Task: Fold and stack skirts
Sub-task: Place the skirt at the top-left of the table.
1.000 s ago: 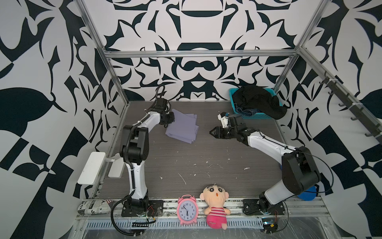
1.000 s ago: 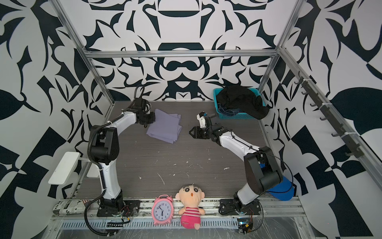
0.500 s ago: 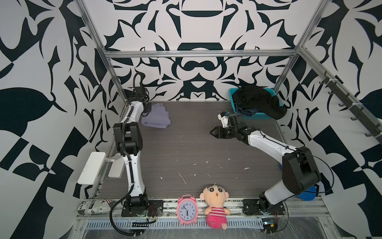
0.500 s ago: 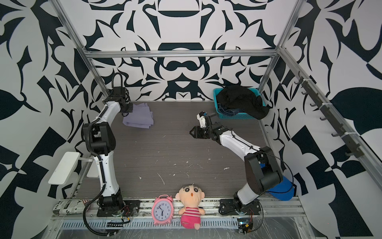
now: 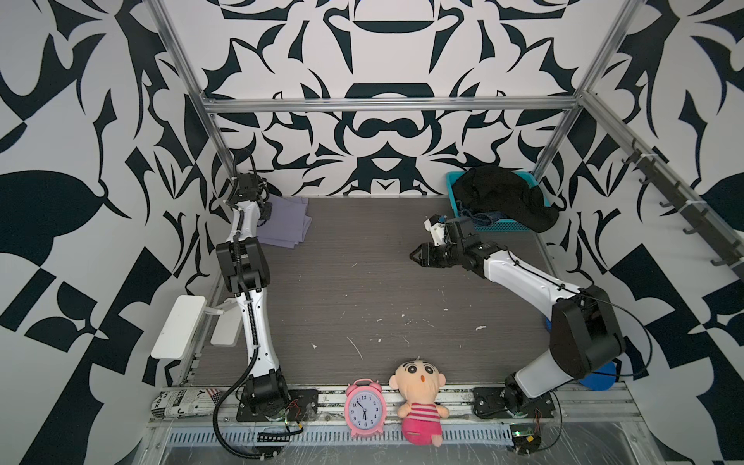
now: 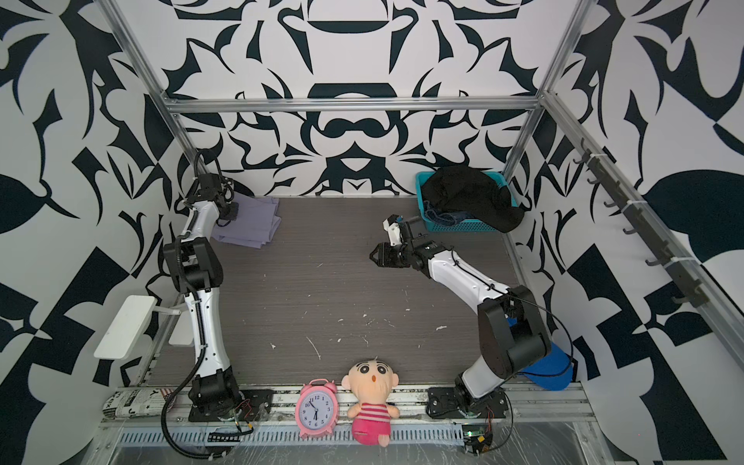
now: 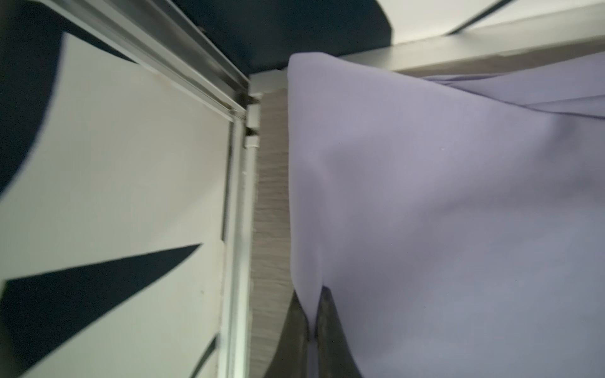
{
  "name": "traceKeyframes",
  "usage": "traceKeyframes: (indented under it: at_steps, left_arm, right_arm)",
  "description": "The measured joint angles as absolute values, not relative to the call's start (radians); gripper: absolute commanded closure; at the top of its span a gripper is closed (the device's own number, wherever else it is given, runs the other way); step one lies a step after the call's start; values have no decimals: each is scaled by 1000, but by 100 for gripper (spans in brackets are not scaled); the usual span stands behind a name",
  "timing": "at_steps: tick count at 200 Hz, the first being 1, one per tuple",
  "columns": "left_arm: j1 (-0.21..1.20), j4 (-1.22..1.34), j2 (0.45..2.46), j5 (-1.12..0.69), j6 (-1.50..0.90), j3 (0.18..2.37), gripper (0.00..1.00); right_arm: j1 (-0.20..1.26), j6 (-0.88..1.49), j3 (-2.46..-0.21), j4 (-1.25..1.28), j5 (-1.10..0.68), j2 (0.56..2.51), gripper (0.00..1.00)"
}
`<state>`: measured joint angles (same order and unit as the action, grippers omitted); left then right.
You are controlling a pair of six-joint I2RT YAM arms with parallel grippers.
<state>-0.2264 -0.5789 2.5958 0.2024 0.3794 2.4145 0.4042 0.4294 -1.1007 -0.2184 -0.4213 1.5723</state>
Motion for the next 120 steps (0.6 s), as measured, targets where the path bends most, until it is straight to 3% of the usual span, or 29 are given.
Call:
traceKeyframes:
  at_steps: [33, 38, 47, 53, 62, 79, 85, 120]
  left_arm:
    - [-246, -536, 2616, 228, 410, 2423, 98]
    - [-248, -529, 2620, 232, 414, 2424, 91]
    - [-250, -514, 2624, 241, 423, 2424, 53]
    - [-250, -505, 2627, 248, 423, 2424, 34]
    - [-250, -489, 2629, 259, 426, 2424, 29]
    - [-250, -453, 2629, 274, 427, 2424, 4]
    - [-249, -437, 2629, 281, 430, 2424, 0]
    - [-229, -373, 2568, 316, 427, 2343, 1]
  right_arm:
    - [403, 426, -1108, -228, -421, 1572, 57]
    - [403, 426, -1108, -228, -421, 1572, 57]
    - [403, 426, -1108, -228, -421, 1572, 57]
    - [403, 426, -1108, -229, -421, 1572, 57]
    - [403, 426, -1109, -231, -421, 1572, 57]
    - [403, 426, -1110, -236, -421, 1572, 57]
    - [403, 426, -1110, -236, -421, 1572, 57]
    - [402, 426, -1114, -244, -422, 1572, 57]
